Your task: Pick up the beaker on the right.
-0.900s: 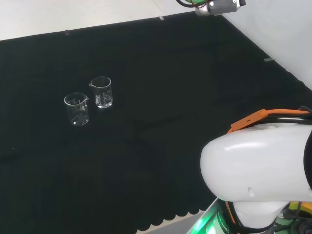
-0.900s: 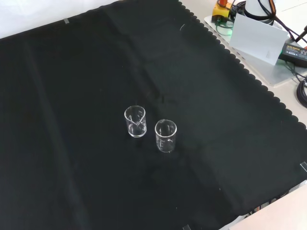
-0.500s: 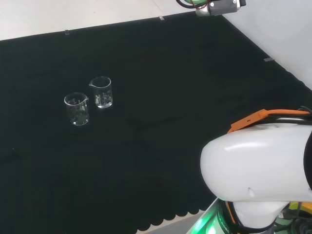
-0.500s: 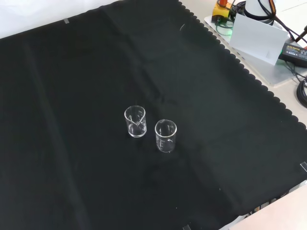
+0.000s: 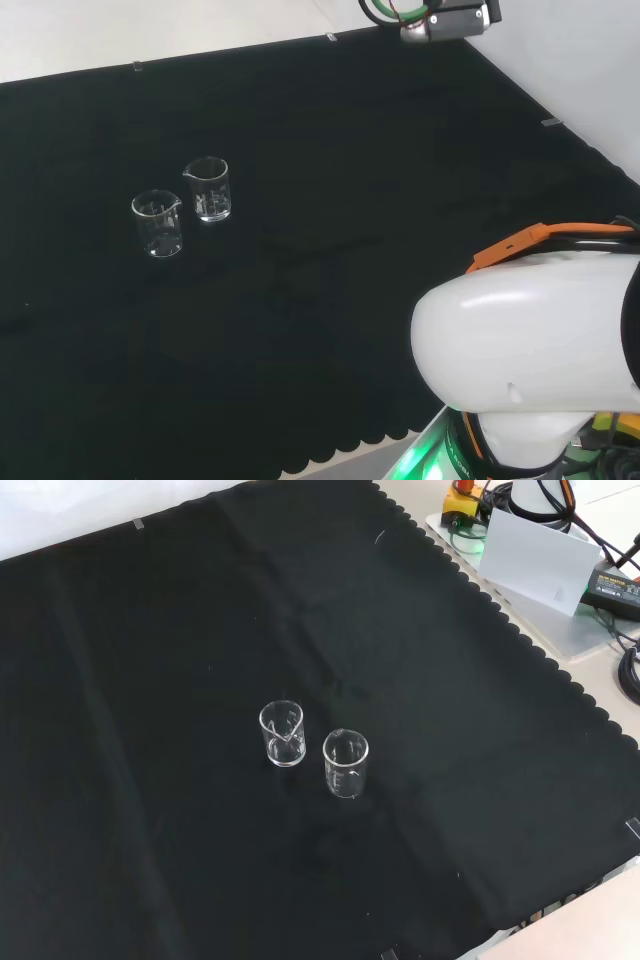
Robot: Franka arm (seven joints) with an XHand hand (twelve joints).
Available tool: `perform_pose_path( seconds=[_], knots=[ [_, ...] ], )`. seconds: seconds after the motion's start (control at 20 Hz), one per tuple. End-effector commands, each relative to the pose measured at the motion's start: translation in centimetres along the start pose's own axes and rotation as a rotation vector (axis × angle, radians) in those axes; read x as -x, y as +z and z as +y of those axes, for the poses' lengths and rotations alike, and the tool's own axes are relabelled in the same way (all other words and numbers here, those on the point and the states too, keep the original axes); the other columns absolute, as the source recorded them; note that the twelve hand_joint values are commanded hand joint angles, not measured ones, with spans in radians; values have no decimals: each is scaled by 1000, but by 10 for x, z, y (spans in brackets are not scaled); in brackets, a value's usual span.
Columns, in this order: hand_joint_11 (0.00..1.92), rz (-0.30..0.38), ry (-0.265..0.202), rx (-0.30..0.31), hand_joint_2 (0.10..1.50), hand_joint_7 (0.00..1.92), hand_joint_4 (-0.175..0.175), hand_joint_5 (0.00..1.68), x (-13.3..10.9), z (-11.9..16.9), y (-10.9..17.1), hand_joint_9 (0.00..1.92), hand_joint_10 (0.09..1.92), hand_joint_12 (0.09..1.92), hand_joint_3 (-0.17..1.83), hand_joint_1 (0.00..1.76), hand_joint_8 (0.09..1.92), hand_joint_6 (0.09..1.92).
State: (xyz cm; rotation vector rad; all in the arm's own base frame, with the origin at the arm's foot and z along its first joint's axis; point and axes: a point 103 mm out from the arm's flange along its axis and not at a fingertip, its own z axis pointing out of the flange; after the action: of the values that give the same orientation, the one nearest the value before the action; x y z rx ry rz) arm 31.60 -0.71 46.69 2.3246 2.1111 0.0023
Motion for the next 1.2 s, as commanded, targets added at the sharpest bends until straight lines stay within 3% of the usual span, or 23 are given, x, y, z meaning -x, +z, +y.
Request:
perform_pose_path(
  seconds=[0.05,0.35,0.65,1.0,1.2],
  knots=[
    [0,38,14,-4,1365,52,-39,229,5,15,27,58,648,674,123,151,466,94],
    [0,86,3,-17,1329,57,-42,214,16,58,64,63,656,695,108,196,476,87],
    [0,194,-66,5,1314,67,-46,225,34,119,125,72,665,740,104,200,495,87],
    [0,237,-112,-55,1307,70,-51,239,27,165,179,73,667,751,102,202,505,87],
    [0,316,-147,-70,1296,66,-53,244,16,191,209,72,670,764,101,225,514,87]
  ],
)
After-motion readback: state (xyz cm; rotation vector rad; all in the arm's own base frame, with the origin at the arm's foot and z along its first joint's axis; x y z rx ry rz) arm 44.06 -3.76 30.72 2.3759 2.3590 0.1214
